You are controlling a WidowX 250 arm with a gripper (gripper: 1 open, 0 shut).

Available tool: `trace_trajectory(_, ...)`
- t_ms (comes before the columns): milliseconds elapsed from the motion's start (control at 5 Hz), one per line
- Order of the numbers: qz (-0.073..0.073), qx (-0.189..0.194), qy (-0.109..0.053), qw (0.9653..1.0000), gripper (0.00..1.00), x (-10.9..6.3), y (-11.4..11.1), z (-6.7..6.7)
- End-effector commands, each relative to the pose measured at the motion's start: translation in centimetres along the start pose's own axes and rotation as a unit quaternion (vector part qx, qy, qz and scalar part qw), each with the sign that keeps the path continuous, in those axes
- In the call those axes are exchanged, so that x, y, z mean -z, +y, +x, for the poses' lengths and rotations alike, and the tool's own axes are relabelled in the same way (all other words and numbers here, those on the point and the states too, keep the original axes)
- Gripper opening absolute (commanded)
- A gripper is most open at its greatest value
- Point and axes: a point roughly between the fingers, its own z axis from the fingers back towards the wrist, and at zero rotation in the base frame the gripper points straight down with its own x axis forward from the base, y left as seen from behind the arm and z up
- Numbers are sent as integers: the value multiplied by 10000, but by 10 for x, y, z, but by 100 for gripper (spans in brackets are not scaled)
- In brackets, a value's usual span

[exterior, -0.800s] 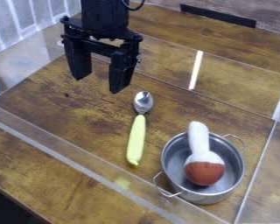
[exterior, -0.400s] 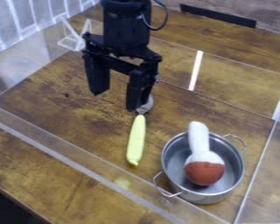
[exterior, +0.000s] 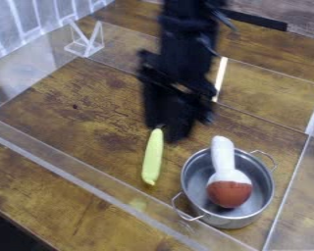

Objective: Remove the mushroom from the silver pot and put it on the table

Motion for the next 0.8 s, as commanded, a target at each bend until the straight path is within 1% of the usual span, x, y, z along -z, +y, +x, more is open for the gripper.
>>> trace_trajectory(0,76,497,-322,9982,0,-5,-33,26)
trace_trajectory(200,71,457,-377,9982,100,3,-43,33)
trace_trajectory(400,88,-18,-430,9990,0,-7,-32,36)
trace_trajectory(600,83,-273,-452,9986,0,-1,-20,33)
